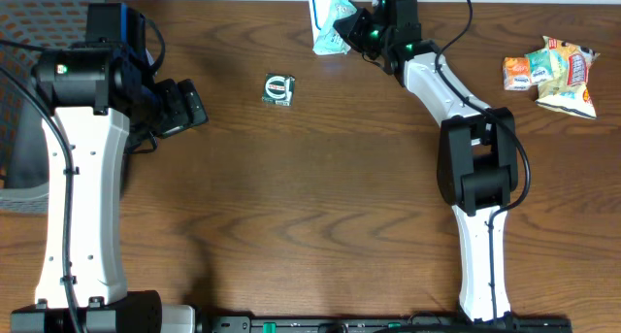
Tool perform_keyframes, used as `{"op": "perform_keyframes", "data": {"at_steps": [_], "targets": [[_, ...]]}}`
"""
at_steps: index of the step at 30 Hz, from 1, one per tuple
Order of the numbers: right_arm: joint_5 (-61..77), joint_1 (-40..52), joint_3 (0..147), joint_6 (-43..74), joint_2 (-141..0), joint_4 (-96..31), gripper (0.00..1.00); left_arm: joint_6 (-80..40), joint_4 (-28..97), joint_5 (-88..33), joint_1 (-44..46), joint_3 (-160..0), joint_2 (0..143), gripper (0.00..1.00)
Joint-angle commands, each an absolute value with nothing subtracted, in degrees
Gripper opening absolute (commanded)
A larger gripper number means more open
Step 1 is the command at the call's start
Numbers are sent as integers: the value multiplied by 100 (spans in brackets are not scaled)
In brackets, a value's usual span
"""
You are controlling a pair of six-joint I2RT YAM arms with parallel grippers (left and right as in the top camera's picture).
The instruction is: Scan the item barcode
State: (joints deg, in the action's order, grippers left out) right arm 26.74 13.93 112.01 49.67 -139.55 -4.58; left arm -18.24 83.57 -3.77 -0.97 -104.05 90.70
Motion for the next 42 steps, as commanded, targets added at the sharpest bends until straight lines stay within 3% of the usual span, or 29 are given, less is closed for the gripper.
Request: {"op": "perform_keyframes", "data": {"at_steps": [1,8,15,22,24,26,28,32,42], "targets": [[3146,1219,11358,4567,-13780,-412,1,-1896,8372,-364,-106,-10379,9083,98],[3367,440,11450,3756,-13183,-1483,1,-1898,8372,-364,-106,-10379,9083,98],[1476,-578,11450,2362,-12455,-3907,1,-1898,8372,-364,-106,-10379,9083,98],[-86,-1444,11448,1116,-12425,-5175,1,-1898,8372,-364,-106,-10379,9083,98],[-121,-1594,11448,788,-12477,-5275,13,-1896,8372,-364,-106,-10379,9083,98],[-154,-1695,11448,659,-12503,-5349,44,-1896,8372,-364,-106,-10379,9083,98],[-158,-1754,11448,661,-12519,-5376,64,-1896,8372,-364,-106,-10379,9083,98],[106,-1723,11448,676,-12532,-5422,70,-1898,8372,-364,-106,-10379,9083,98],[2161,-1055,11448,668,-12532,-5463,71,-1896,8372,-364,-106,-10379,9083,98]]}}
